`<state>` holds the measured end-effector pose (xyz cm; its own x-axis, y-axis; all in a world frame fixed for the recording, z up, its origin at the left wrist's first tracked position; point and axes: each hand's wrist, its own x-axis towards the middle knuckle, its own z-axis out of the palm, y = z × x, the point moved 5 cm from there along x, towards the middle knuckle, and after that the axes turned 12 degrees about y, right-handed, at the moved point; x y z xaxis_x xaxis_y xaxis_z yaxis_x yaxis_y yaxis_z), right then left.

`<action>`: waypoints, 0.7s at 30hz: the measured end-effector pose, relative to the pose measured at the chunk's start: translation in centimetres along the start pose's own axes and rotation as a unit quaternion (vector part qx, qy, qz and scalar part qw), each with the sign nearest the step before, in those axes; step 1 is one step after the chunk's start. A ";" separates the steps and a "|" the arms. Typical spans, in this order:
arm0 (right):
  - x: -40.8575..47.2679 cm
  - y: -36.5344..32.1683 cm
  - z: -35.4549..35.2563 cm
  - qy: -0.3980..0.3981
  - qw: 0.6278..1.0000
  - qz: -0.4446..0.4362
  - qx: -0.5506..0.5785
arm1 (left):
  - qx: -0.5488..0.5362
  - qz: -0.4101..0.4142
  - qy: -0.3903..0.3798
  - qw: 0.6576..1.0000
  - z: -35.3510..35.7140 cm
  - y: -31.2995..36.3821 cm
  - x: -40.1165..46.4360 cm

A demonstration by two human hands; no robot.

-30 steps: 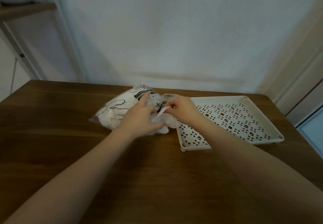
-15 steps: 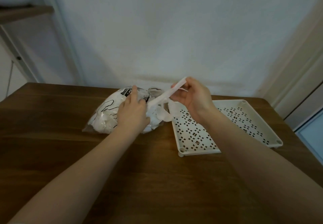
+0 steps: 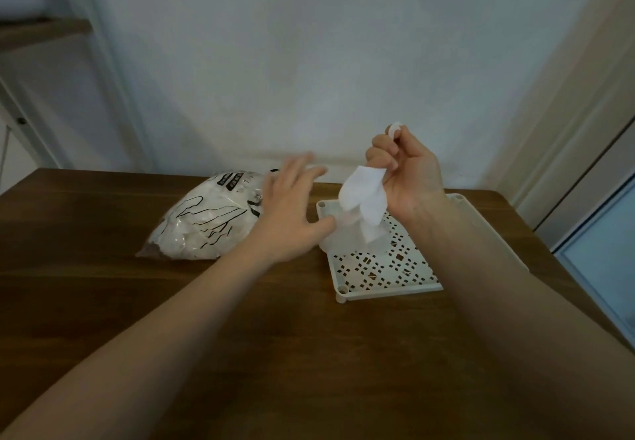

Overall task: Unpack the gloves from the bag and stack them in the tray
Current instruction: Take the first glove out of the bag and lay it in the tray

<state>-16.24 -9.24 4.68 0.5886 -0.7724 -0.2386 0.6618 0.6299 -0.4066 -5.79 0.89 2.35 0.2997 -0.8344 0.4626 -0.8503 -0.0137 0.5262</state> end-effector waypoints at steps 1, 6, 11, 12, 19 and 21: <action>-0.1 0.1 0.2 -0.031 0.999 0.024 0.006 | -0.078 0.006 -0.031 0.996 0.0 1.2 -0.2; -1.9 -0.1 1.1 -0.161 0.980 0.118 0.005 | -0.356 -0.085 -0.172 0.914 2.0 2.7 -0.5; -2.5 -2.8 0.0 -0.028 1.000 -0.002 -0.002 | -0.291 -0.071 -0.225 0.927 4.0 3.0 -1.7; -2.3 -3.7 -0.7 0.013 0.999 -0.042 0.009 | -0.287 -0.087 -0.229 0.926 4.3 2.7 -2.0; -1.4 -7.3 -7.5 0.313 0.907 -0.148 -0.239 | -0.338 -0.222 -0.137 0.904 3.6 1.4 -1.3; -1.8 -7.6 -8.6 0.352 0.858 -0.173 -0.330 | -0.329 -0.228 -0.127 0.908 3.6 1.3 -0.8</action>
<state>-26.32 -13.36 0.56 -0.1711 -0.9080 -0.3825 0.1959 0.3491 -0.9164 -8.71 -0.41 0.07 0.3750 -0.9260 -0.0446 -0.1959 -0.1262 0.9725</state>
